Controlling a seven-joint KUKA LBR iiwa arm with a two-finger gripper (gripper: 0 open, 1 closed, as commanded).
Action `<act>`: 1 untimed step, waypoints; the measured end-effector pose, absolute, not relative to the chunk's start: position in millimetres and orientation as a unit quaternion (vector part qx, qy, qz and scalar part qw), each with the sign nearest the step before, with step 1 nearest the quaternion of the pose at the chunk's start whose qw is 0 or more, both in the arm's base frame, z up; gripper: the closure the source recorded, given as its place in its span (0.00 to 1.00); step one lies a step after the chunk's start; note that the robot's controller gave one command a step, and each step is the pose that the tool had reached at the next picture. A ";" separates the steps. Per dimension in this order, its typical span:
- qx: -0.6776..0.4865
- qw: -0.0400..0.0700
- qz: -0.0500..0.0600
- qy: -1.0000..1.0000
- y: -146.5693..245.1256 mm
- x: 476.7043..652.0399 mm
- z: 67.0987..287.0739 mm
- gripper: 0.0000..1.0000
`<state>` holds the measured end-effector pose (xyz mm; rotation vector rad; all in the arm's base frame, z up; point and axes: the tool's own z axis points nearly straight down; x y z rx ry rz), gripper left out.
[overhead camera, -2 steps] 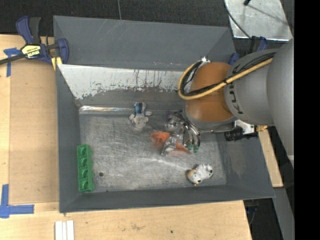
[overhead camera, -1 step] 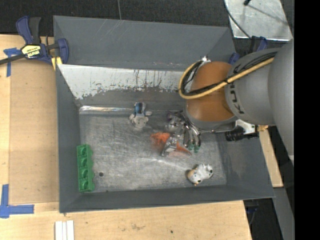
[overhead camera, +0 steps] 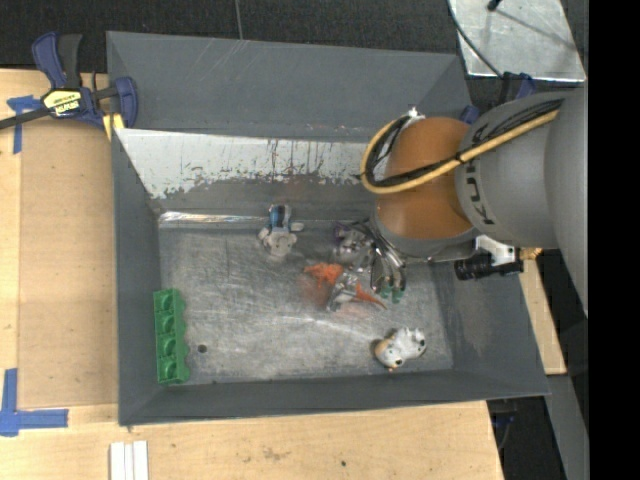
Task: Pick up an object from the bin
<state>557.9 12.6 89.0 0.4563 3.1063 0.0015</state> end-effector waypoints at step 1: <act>0.145 0.002 0.000 0.989 12.2 558.8 97.7 1.00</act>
Offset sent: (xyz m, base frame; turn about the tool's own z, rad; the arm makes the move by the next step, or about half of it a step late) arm -0.0002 0.0001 0.0503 0.0000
